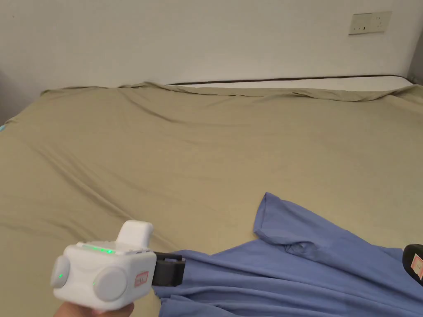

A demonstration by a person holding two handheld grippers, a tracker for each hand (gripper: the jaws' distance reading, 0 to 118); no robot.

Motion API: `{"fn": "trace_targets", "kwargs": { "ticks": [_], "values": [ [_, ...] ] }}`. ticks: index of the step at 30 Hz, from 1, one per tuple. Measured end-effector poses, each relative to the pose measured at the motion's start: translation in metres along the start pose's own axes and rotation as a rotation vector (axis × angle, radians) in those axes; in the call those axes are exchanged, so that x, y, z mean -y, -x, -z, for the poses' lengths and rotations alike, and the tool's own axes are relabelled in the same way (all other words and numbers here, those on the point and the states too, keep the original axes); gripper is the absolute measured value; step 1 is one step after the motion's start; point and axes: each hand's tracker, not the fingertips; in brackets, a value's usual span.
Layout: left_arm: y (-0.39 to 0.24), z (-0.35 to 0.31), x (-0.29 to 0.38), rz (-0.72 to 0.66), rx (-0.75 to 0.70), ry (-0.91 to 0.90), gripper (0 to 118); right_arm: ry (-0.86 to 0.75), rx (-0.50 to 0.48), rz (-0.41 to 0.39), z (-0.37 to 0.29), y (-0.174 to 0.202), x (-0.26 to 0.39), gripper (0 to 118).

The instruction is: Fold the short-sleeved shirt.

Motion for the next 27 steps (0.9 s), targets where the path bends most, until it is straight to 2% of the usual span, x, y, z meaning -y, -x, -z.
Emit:
{"fn": "trace_targets", "kwargs": {
  "ticks": [5,8,9,12,14,15,16,17,18,20,24,27],
  "values": [
    [0.007,0.099,0.003,0.108,-0.083,0.173,118,0.062,0.034,-0.019,0.018,-0.009,0.014,4],
    [0.002,0.136,0.014,0.162,-0.034,0.309,118,0.089,0.041,-0.001,0.026,-0.018,0.021,4],
    [0.004,0.126,0.01,0.075,-0.024,0.211,118,0.094,0.045,0.006,0.028,-0.021,0.023,4],
    [0.008,0.117,0.011,0.04,-0.008,0.252,113,0.113,0.064,0.008,0.037,-0.028,0.025,4],
    [0.007,0.109,0.013,-0.032,0.053,0.211,104,0.132,0.087,0.014,0.043,-0.03,0.025,4],
    [0.005,0.1,0.012,0.009,-0.013,0.175,91,0.138,0.1,0.019,0.045,-0.032,0.026,4],
    [-0.001,0.093,0.012,0.039,-0.031,0.142,63,0.143,0.112,0.024,0.047,-0.034,0.027,4],
    [-0.008,0.087,0.013,0.047,-0.03,0.109,30,0.152,0.134,0.03,0.048,-0.035,0.027,4],
    [-0.011,0.082,0.014,0.033,0.016,0.09,10,0.16,0.151,0.034,0.048,-0.036,0.027,4],
    [-0.017,0.072,0.017,-0.083,0.13,0.082,9,0.169,0.17,0.048,0.047,-0.043,0.03,4],
    [0.001,0.033,0.018,-0.48,0.513,-0.083,9,0.167,0.205,0.074,0.034,-0.073,0.03,4],
    [0.003,-0.013,0.013,-0.512,0.652,-0.227,9,0.142,0.29,0.023,0.021,-0.11,0.018,4]
  ]
}}
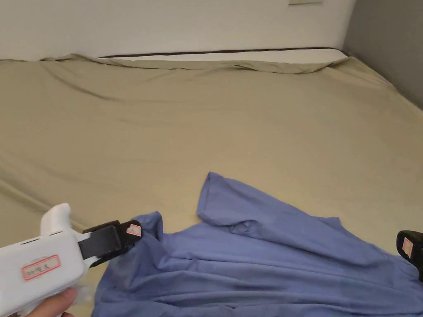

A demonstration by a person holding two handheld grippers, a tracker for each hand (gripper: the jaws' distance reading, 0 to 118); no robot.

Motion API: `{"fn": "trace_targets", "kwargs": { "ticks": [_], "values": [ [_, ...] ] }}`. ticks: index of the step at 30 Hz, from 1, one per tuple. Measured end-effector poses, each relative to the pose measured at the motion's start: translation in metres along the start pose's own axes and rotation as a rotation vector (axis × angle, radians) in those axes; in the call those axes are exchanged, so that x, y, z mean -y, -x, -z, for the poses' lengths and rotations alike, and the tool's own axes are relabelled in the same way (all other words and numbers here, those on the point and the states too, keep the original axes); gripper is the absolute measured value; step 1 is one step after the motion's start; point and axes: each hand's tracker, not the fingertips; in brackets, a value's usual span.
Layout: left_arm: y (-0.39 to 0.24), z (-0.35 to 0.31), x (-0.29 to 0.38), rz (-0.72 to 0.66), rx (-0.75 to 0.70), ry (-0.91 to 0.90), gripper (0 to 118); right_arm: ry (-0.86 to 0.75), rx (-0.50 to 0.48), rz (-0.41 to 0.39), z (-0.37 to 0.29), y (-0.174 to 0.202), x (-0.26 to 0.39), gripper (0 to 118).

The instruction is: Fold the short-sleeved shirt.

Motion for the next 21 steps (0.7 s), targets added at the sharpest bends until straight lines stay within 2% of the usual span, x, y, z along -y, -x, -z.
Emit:
{"fn": "trace_targets", "kwargs": {
  "ticks": [4,6,7,9,10,11,12,14,17,18,19,21],
  "values": [
    [-0.045,-0.019,-0.002,0.133,0.056,0.009,9,0.015,0.039,-0.006,0.025,-0.057,-0.019,4],
    [-0.057,-0.022,0.001,0.147,0.047,0.023,9,0.116,0.047,-0.042,0.053,-0.084,-0.022,6],
    [-0.062,-0.023,0.002,0.152,0.052,0.027,9,0.207,0.036,-0.067,0.069,-0.095,-0.021,31],
    [-0.068,-0.022,0.004,0.158,0.071,0.035,9,0.346,0.053,-0.13,0.101,-0.113,-0.01,114],
    [-0.07,-0.022,0.005,0.153,0.077,0.034,9,0.4,0.07,-0.159,0.116,-0.119,-0.002,118],
    [-0.061,-0.022,0.003,0.147,0.081,0.034,9,0.453,0.109,-0.183,0.131,-0.126,0.009,116],
    [-0.061,-0.022,0.004,0.142,0.082,0.036,9,0.437,0.119,-0.195,0.141,-0.132,0.02,117],
    [-0.064,-0.021,0.005,0.14,0.078,0.038,9,0.518,0.194,-0.174,0.156,-0.141,0.031,117],
    [-0.07,-0.019,0.006,0.156,0.065,0.042,9,0.577,0.239,-0.123,0.165,-0.15,0.043,116],
    [-0.069,-0.018,0.007,0.154,0.065,0.043,9,0.602,0.214,-0.102,0.168,-0.153,0.043,112],
    [-0.07,-0.018,0.007,0.149,0.068,0.041,9,0.609,0.178,-0.076,0.169,-0.153,0.045,95],
    [-0.068,-0.017,0.008,0.115,0.091,0.033,9,0.591,0.061,0.005,0.166,-0.147,0.045,43]
  ]
}}
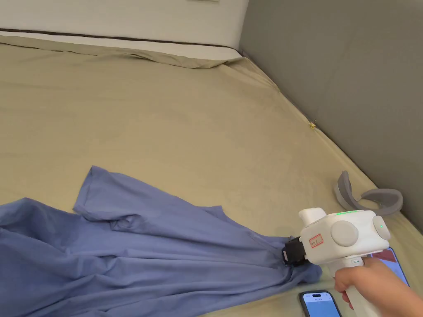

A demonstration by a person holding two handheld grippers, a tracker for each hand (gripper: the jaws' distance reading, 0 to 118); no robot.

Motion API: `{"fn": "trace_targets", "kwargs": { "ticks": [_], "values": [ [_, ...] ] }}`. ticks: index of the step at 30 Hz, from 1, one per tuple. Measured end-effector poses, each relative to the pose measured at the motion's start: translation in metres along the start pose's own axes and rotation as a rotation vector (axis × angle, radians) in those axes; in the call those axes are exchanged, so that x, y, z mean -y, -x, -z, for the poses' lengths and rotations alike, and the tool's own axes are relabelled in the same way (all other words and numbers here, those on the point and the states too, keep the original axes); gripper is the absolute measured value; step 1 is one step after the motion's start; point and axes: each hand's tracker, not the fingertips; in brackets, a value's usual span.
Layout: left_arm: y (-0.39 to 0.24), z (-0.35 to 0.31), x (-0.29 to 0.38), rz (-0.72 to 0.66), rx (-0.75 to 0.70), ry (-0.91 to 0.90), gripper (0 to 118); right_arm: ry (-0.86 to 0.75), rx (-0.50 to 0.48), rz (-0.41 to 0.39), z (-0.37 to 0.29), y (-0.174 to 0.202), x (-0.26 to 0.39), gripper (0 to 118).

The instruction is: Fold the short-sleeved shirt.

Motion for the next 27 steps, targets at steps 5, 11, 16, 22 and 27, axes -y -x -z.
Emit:
{"fn": "trace_targets", "kwargs": {
  "ticks": [5,11,16,22,27],
  "values": [
    [0.006,-0.002,0.006,-0.133,0.085,-0.061,9,-0.154,-0.1,0.042,-0.04,0.024,0.003,12],
    [-0.012,-0.037,-0.03,-0.228,0.275,-0.283,9,-0.52,-0.26,0.023,-0.172,0.063,-0.005,12],
    [-0.017,-0.098,-0.111,-0.183,0.264,-0.506,9,-0.694,-0.131,-0.046,-0.267,0.1,-0.048,12],
    [-0.011,-0.171,-0.185,-0.026,-0.094,-0.622,9,-0.756,-0.07,-0.03,-0.324,0.115,-0.111,12],
    [-0.005,-0.197,-0.233,-0.001,-0.252,-0.685,9,-0.745,-0.165,0.104,-0.347,0.116,-0.165,12]
  ]
}}
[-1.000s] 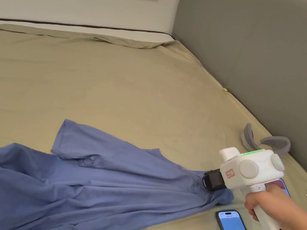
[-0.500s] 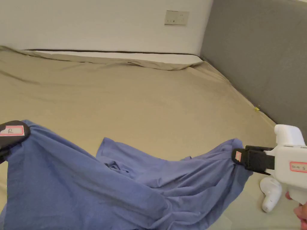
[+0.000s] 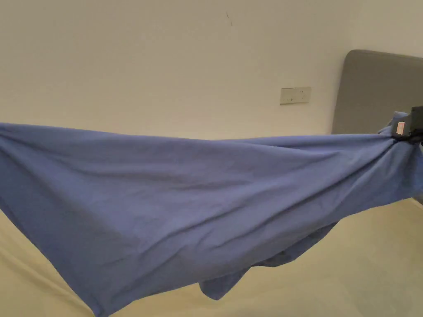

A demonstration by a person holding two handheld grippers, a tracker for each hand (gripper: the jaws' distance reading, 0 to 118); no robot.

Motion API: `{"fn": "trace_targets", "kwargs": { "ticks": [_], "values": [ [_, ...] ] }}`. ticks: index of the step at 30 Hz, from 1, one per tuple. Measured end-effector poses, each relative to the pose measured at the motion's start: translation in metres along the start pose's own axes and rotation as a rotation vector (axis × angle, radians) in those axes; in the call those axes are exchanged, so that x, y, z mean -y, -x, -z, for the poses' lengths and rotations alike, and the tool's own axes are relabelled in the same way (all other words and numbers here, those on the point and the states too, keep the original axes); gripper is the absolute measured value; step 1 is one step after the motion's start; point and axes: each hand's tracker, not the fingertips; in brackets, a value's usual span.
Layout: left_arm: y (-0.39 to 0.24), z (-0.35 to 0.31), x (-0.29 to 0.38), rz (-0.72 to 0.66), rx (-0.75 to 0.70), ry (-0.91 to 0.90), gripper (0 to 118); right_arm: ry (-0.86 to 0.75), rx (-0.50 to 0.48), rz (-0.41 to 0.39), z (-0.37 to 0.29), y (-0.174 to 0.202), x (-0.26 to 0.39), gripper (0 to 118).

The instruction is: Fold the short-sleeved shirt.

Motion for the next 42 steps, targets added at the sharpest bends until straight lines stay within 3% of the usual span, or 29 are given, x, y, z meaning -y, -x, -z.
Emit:
{"fn": "trace_targets", "kwargs": {
  "ticks": [2,7,13,17,26,35,42],
  "values": [
    [-0.004,0.011,-0.012,0.065,-0.068,0.003,9,0.014,0.007,-0.008,0.012,0.007,-0.02,12],
    [-0.006,0.054,-0.038,0.073,-0.115,0.02,9,0.065,-0.016,0.112,0.049,0.01,-0.068,12],
    [-0.011,0.121,-0.06,0.165,-0.16,0.083,9,0.077,0.073,0.014,0.087,0.032,-0.12,12],
    [-0.013,0.163,-0.073,0.209,-0.149,0.113,9,0.062,0.136,-0.006,0.119,0.049,-0.14,12],
    [0.002,0.221,-0.071,0.136,-0.176,0.137,9,0.06,0.172,-0.074,0.17,0.078,-0.145,12],
    [0.087,0.22,0.006,0.104,-0.192,0.24,9,0.205,0.103,-0.213,0.219,0.072,-0.037,12],
    [0.152,0.141,0.109,-0.035,-0.235,0.393,9,0.401,0.028,-0.158,0.225,0.032,0.113,12]
  ]
}}
